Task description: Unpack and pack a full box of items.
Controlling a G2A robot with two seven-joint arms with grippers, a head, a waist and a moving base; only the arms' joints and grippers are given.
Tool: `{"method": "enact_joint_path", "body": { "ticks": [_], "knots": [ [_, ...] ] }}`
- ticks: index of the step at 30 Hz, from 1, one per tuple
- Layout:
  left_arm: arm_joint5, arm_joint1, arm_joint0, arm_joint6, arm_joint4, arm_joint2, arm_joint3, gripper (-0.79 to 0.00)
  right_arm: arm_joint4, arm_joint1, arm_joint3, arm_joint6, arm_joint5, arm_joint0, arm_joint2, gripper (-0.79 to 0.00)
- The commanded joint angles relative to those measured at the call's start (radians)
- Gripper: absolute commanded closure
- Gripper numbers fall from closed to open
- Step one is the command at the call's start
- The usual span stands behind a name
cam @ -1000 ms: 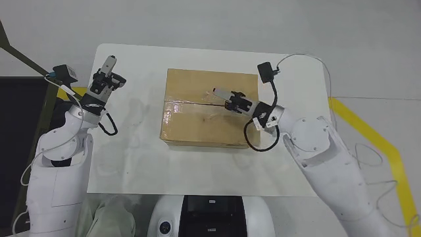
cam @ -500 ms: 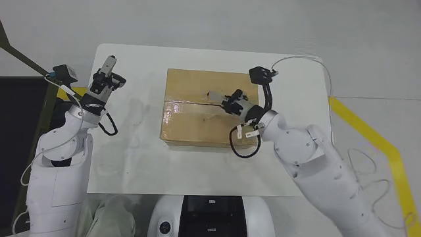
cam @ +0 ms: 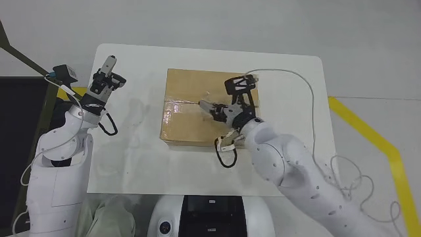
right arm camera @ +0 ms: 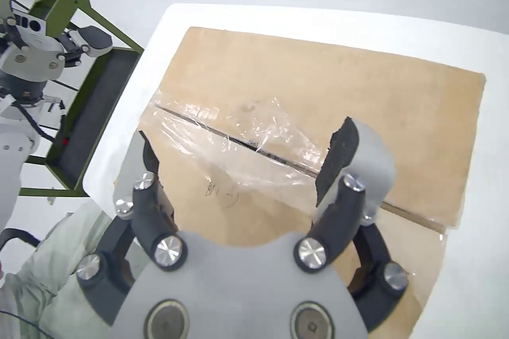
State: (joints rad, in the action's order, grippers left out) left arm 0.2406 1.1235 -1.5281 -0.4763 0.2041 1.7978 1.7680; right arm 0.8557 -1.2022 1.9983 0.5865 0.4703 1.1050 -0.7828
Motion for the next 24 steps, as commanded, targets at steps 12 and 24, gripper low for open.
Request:
{"method": "enact_joint_path", "body": {
  "ticks": [12, 24],
  "knots": [
    [0.000, 0.000, 0.000, 0.000, 0.000, 0.000, 0.000, -0.785, 0.250, -0.040, -0.056, 0.127, 0.098, -0.077, 0.095, -0.545],
    [0.000, 0.000, 0.000, 0.000, 0.000, 0.000, 0.000, -0.785, 0.368, -0.070, -0.089, 0.252, 0.085, -0.106, 0.110, -0.465]
  ]
}}
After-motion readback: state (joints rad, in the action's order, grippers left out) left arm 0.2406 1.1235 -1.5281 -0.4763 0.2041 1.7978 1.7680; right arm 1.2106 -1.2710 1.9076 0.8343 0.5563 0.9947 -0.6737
